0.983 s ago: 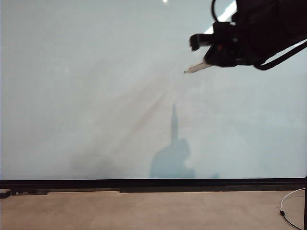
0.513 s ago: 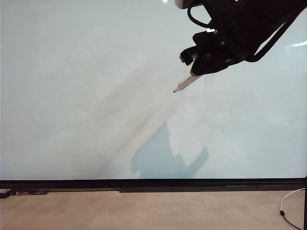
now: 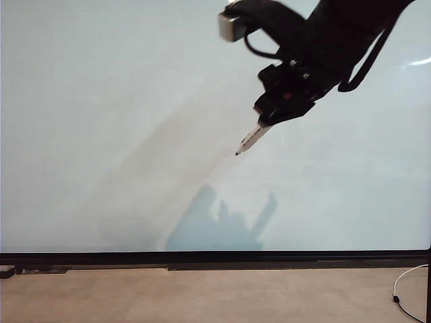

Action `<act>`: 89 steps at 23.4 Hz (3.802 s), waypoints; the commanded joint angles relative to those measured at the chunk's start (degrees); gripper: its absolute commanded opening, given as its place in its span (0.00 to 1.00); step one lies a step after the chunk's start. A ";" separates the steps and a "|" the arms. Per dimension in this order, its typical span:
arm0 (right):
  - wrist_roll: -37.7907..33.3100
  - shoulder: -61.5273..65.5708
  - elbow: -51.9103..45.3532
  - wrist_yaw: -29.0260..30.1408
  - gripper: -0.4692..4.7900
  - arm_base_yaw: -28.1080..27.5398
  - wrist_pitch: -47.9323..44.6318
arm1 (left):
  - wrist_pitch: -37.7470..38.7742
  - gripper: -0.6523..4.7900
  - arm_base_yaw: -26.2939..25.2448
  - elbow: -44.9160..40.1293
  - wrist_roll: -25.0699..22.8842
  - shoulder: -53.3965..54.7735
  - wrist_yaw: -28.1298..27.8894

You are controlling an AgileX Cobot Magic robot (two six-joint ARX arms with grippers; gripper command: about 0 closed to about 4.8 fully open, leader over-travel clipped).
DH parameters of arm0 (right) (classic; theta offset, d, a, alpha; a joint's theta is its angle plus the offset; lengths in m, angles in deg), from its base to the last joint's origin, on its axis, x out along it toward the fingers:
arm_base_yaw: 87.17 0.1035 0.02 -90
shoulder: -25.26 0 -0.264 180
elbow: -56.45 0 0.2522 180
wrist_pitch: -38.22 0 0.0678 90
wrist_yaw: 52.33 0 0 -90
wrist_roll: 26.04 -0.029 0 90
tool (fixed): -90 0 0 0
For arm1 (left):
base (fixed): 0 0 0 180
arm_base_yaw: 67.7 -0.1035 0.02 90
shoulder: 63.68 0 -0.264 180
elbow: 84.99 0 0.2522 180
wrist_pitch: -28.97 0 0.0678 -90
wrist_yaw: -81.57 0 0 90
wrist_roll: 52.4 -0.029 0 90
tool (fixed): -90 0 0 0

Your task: Pick up the pen on the shelf to the right of the whiteboard and draw a rectangle.

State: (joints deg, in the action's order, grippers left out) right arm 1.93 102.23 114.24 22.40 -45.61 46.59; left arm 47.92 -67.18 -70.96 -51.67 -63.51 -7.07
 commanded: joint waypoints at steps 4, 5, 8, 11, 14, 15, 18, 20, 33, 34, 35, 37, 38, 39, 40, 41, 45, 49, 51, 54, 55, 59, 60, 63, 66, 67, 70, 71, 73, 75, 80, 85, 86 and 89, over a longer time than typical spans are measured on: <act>2.38 5.97 4.61 -1.40 0.08 -0.07 -0.42 | -0.52 0.11 -0.02 0.11 -0.07 0.02 0.15; 2.40 6.69 5.16 -1.53 0.08 -0.07 -0.39 | -0.55 0.11 -0.02 0.11 -0.07 0.02 0.15; 2.78 8.94 6.93 -1.57 0.08 -0.15 -0.48 | -0.55 0.11 -0.02 0.11 -0.07 0.02 0.15; 3.61 10.67 8.31 -1.64 0.08 -0.17 -0.87 | -0.52 0.11 -0.02 0.11 -0.07 0.02 0.15; 3.63 11.58 9.01 -1.75 0.08 -0.22 -1.90 | -0.52 0.11 -0.02 0.11 -0.07 0.02 0.15; 3.65 11.65 9.07 -2.21 0.08 -0.24 -2.23 | -0.55 0.11 -0.02 0.11 -0.07 0.02 0.15; 3.78 11.74 9.11 -3.10 0.08 -0.35 -3.85 | -0.52 0.11 -0.02 0.11 -0.07 0.02 0.15; 3.78 11.74 9.11 -3.76 0.08 -0.59 -4.39 | -0.55 0.11 -0.02 0.11 -0.07 0.02 0.15; 4.46 11.72 10.45 -5.81 0.08 -0.92 -6.95 | -0.55 0.11 -0.02 0.11 -0.07 0.02 0.15; 4.50 11.72 10.45 -5.84 0.08 -0.92 -7.10 | -0.55 0.11 -0.02 0.11 -0.07 0.02 0.15; 4.50 11.72 10.45 -5.90 0.08 -0.92 -7.10 | -0.55 0.11 -0.02 0.11 -0.07 0.02 0.15; 4.70 11.69 10.47 -7.04 0.08 -0.79 -7.10 | -0.55 0.11 -0.02 0.11 -0.07 0.02 0.15; 4.76 11.65 10.47 -7.10 0.08 -0.77 -7.10 | -0.55 0.11 -0.02 0.11 -0.07 0.02 0.15; 4.81 11.63 10.47 -7.10 0.08 -0.77 -7.13 | -0.55 0.11 -0.02 0.11 -0.07 0.02 0.15; 4.83 11.56 10.47 -7.13 0.08 -0.77 -7.23 | -0.55 0.11 -0.02 0.11 -0.07 0.02 0.15; 4.87 11.50 10.47 -7.13 0.08 -0.77 -7.45 | -0.55 0.11 -0.02 0.11 -0.07 0.02 0.15; 5.11 11.23 10.49 -7.58 0.08 -0.74 -8.70 | -0.55 0.11 -0.02 0.11 -0.07 0.02 0.15; 5.53 10.78 10.56 -8.24 0.08 -0.68 -8.79 | -0.55 0.11 -0.02 0.11 -0.07 0.02 0.15; 5.77 10.45 10.95 -8.46 0.08 -0.55 -8.55 | -0.55 0.11 -0.02 0.11 -0.07 0.02 0.15; 7.41 10.43 11.72 -9.27 0.08 -0.11 -8.41 | -0.55 0.11 -0.02 0.11 -0.07 0.02 0.15; 7.89 10.43 12.13 -9.27 0.08 -0.07 -8.20 | -0.55 0.11 -0.02 0.11 -0.07 0.02 0.15; 8.11 10.36 13.44 -9.25 0.08 -0.02 -8.13 | -0.55 0.11 -0.02 0.11 -0.07 0.02 0.15; 8.11 10.19 13.64 -9.27 0.08 -0.04 -8.09 | -0.55 0.11 -0.02 0.11 -0.07 0.02 0.15; 8.39 9.92 14.19 -9.27 0.08 -0.02 -7.74 | -0.55 0.11 -0.02 0.11 -0.07 0.02 0.13; 8.74 8.79 14.19 -9.66 0.08 0.15 -7.37 | -0.55 0.11 -0.02 0.11 -0.07 0.02 0.15; 8.96 8.48 14.19 -9.97 0.08 0.26 -7.21 | -0.52 0.11 -0.02 0.11 -0.07 0.02 0.15; 9.79 7.61 14.19 -10.62 0.08 0.66 -6.80 | -0.55 0.11 -0.02 0.11 -0.07 0.02 0.15; 9.77 7.45 14.19 -10.62 0.08 0.66 -6.80 | -0.52 0.11 -0.02 0.11 -0.07 0.02 0.15; 9.77 7.28 14.19 -10.60 0.08 0.66 -6.80 | -0.55 0.11 -0.02 0.11 -0.07 0.02 0.15; 9.77 7.06 14.19 -10.62 0.08 0.72 -6.82 | -0.52 0.11 -0.02 0.11 -0.07 0.02 0.13; 9.86 6.58 14.19 -11.67 0.08 1.44 -6.84 | -0.55 0.11 -0.02 0.11 -0.07 0.02 0.15; 10.01 6.27 14.19 -11.87 0.08 1.97 -6.84 | -0.52 0.11 -0.02 0.11 -0.07 0.02 0.15; 10.01 6.21 14.19 -11.89 0.08 2.10 -6.84 | -0.55 0.11 -0.02 0.11 -0.07 0.02 0.13; 10.01 5.84 14.19 -11.89 0.08 2.16 -6.86 | -0.55 0.11 -0.02 0.11 -0.07 0.02 0.15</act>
State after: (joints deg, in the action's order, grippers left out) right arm 11.85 108.68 127.97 11.06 -43.47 41.94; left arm 47.92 -67.18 -70.96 -51.67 -63.51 -7.07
